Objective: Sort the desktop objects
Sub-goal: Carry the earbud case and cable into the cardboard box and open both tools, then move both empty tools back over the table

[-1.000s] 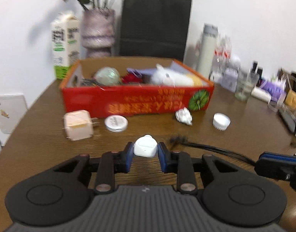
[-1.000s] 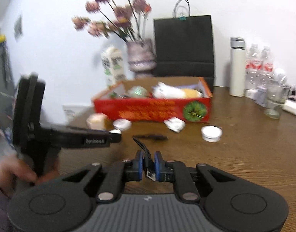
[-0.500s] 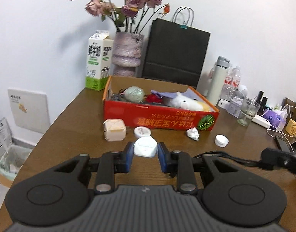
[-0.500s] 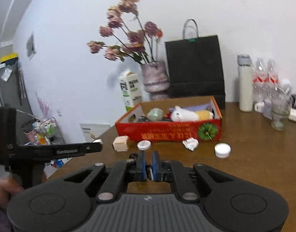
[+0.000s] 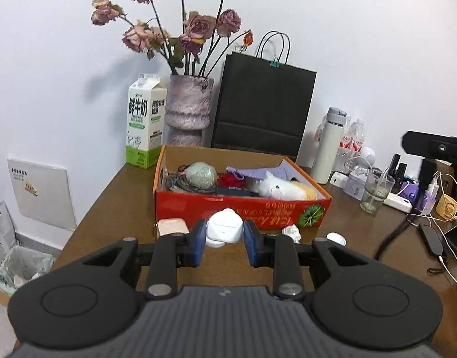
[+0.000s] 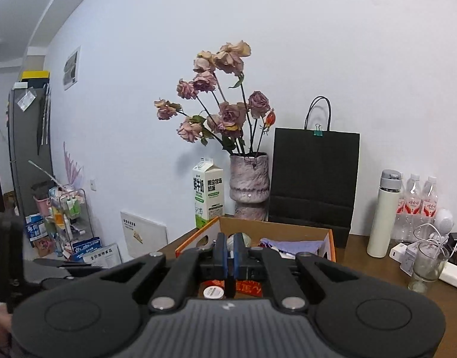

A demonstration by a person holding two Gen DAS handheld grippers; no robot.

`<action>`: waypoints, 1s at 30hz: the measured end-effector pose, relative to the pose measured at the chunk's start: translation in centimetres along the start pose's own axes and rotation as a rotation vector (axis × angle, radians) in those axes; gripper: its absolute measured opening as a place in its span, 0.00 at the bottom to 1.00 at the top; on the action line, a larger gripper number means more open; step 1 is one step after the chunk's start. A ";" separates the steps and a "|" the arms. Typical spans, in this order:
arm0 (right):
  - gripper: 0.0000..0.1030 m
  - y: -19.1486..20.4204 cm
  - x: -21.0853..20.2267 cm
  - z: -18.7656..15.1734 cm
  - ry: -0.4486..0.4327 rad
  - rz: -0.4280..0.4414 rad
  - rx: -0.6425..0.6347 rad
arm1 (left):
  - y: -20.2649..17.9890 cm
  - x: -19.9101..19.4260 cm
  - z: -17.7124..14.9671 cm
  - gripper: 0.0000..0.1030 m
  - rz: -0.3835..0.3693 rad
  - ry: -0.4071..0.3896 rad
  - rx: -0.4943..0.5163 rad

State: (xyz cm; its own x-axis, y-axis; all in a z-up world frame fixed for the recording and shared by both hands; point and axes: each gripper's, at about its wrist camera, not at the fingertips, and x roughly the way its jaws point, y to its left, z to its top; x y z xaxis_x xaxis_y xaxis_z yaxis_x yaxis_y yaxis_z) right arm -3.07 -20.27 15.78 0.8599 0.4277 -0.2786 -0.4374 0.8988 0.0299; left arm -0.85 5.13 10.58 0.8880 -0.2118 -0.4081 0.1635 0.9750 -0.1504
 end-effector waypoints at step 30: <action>0.06 -13.9 34.0 0.4 0.355 -0.218 0.192 | 5.8 28.0 7.6 0.28 0.146 0.384 0.053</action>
State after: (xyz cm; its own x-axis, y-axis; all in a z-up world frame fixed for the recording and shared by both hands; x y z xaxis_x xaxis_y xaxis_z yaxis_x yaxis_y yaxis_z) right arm 32.34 -18.23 6.27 0.7686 0.1974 -0.6085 -0.1707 0.9800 0.1022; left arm 28.24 5.38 5.11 0.6804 -0.0706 -0.7295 0.0786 0.9966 -0.0231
